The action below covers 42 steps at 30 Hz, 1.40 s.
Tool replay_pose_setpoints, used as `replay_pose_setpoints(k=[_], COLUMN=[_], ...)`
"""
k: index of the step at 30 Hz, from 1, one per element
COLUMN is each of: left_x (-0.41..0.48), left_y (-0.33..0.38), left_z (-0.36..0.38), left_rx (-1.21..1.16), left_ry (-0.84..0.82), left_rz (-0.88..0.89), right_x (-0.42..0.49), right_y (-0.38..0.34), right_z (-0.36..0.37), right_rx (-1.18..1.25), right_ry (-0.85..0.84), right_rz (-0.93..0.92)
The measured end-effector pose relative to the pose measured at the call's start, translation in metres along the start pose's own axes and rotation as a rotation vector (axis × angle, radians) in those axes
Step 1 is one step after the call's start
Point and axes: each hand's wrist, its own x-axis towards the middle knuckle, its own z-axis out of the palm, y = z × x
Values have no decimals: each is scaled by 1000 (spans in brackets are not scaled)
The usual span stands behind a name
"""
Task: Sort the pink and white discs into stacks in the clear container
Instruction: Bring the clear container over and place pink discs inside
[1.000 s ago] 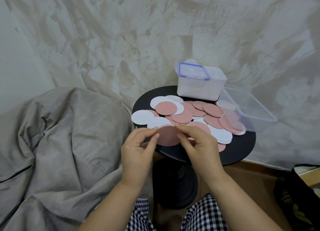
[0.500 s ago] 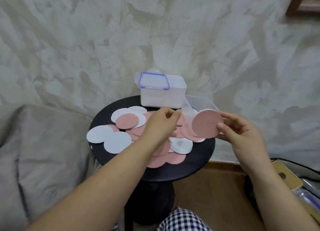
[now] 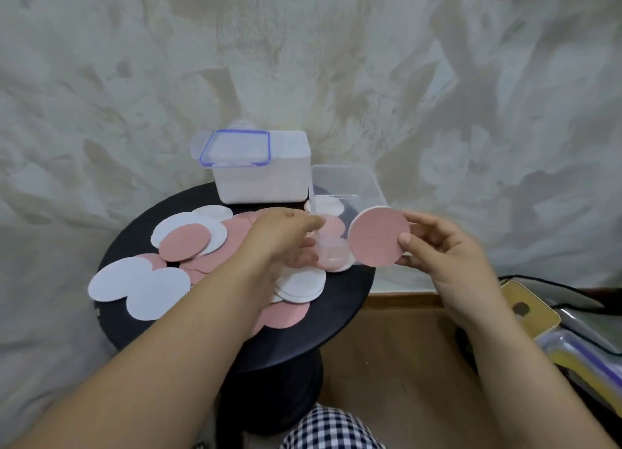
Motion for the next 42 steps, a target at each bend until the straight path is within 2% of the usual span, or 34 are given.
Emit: replay_pose_setpoints(k=[4, 7, 10, 15, 20, 22, 25, 30, 34, 42], left_x=[-26, -45, -67, -97, -108, -111, -112, -109, -107, -105], left_y=[-7, -14, -21, -21, -23, -25, -31, -36, -37, -40], left_z=[-22, -39, -49, -69, -76, -78, -83, -87, -86, -86], left_rx=[0, 63, 84, 103, 65, 54, 31, 12, -20, -97], left_ry=[34, 98, 163, 171, 144, 140, 162, 197, 206, 206], left_rz=[144, 213, 260, 311, 347, 346, 326, 305, 289, 244], right_x=[-2, -1, 3, 4, 9, 12, 13, 15, 19, 20], right_y=[-19, -40, -60, -90, -100, -96, -87, -80, -79, -82], right_z=[-2, 11, 37, 76, 111, 120, 126, 132, 136, 142], right_rx=[20, -93, -321, -851, -1130, -1159, -1073, -1156, -1111, -1239], right_ry=[-46, -107, -236, -509, -689, -722, -718, -681, -668, -788], right_rz=[-19, -84, -167, -237, -196, -156, -94, -178, -146, -175])
